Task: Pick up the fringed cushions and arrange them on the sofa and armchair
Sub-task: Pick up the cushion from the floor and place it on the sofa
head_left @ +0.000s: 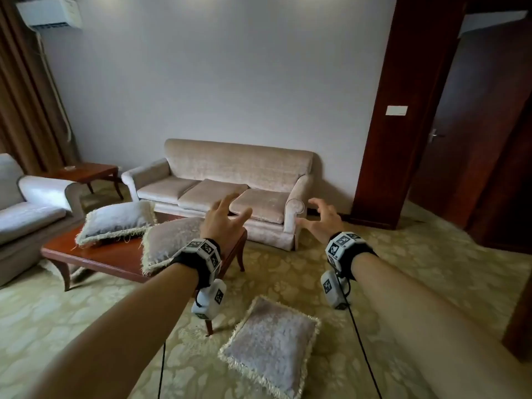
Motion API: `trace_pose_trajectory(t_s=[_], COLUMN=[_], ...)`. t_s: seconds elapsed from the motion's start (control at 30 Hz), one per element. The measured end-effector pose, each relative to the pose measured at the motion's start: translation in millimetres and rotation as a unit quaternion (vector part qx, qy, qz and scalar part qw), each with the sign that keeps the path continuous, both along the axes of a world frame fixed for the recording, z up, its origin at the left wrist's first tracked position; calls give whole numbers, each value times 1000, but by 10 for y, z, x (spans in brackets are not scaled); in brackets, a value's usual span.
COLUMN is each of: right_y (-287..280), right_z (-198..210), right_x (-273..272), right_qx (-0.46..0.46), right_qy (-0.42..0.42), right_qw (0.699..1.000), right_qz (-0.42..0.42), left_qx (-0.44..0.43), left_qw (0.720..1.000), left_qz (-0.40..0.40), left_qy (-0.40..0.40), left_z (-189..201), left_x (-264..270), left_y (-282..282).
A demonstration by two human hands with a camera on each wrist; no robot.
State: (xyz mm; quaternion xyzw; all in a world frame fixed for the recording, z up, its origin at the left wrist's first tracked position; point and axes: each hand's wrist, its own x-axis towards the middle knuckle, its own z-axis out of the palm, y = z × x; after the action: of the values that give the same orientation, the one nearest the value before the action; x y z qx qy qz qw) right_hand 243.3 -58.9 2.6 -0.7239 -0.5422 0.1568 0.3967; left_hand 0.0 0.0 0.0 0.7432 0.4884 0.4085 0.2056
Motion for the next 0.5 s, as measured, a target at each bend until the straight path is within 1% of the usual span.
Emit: trace_pose_trajectory(t_s=[0.1,0.17,0.3,0.4,0.5], right_y=[356,633,1248,1774,2381], right_z=[-121,-210,-417,-558,-686], right_x=[254,402,658,798,937], right_qx=[-33,-48,-75,-83,-87], right_qy=[-4,5,5,3,-2], right_qw=[999,999,997,996,995], right_qz=[5,22,28,29,38], left_qx=[-15,-29,-50,-67,-76], left_qw=[999,999,997,996,996], left_qz=[23,31,36,46,45], left_qy=[30,33,51,46,26], left_z=[-39,-118,-371,-583,-750], left_x=[241,373,588,714,862], left_y=[287,524,1075,1575,2164])
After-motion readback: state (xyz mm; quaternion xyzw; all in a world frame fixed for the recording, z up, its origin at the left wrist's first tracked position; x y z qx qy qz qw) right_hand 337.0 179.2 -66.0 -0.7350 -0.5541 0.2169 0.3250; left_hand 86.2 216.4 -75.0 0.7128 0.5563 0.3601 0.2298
